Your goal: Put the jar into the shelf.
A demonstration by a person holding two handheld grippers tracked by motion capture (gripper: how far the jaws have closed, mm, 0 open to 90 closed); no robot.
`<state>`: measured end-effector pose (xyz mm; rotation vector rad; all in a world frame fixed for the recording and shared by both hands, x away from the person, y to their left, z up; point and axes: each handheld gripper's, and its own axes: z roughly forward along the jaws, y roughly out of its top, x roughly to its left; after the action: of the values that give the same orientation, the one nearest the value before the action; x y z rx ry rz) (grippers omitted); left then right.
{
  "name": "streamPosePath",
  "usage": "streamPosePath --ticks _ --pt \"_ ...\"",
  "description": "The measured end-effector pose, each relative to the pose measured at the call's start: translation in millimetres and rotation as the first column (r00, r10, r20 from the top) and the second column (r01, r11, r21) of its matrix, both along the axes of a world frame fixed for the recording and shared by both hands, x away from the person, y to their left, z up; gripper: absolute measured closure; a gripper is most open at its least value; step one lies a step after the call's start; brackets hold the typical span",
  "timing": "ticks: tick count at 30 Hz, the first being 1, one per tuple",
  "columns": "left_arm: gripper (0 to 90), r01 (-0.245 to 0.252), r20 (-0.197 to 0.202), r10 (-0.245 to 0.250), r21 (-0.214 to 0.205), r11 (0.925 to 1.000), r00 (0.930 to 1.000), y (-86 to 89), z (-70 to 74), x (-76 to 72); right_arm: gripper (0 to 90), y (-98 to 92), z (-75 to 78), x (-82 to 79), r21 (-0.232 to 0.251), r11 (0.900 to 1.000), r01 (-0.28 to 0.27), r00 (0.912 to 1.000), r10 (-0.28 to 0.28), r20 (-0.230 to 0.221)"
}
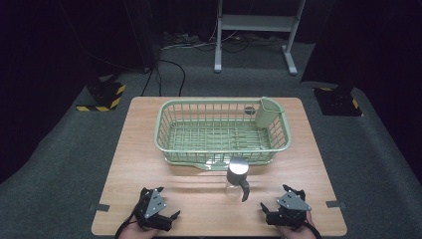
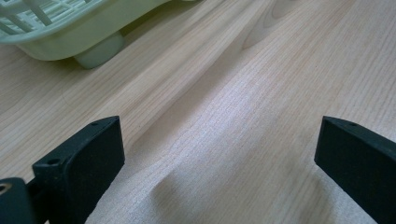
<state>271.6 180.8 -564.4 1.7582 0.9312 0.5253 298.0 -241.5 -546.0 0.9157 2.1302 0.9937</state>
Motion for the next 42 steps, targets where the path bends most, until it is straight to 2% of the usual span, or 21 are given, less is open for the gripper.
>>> streamPosePath --ticks 4,12,32,42 --pt "1.9 -0.002 0.004 0.002 -0.004 1.0 1.0 0.0 0.0 -0.3 0.0 0.5 -0.1 0.4 -0.006 1.0 0.008 1.0 -0.008 -0.005" --pt "1.9 -0.002 -0.011 0.002 -0.006 1.0 0.9999 0.1 0.1 0.8 0.0 0.1 0.0 0.0 -0.001 0.9999 0.016 0.9999 -0.016 0.005" --pt "1.9 -0.003 -0.013 0.003 -0.006 1.0 0.9999 -0.4 -0.1 1.0 0.0 0.7 -0.1 -1.2 -0.004 1.0 0.004 0.9999 -0.004 0.01" --pt "1.9 0.003 -0.016 -0.003 -0.009 1.0 0.9999 0.0 0.1 0.9 0.0 -0.6 0.6 -2.2 0.021 0.9996 0.017 0.9996 -0.017 0.021"
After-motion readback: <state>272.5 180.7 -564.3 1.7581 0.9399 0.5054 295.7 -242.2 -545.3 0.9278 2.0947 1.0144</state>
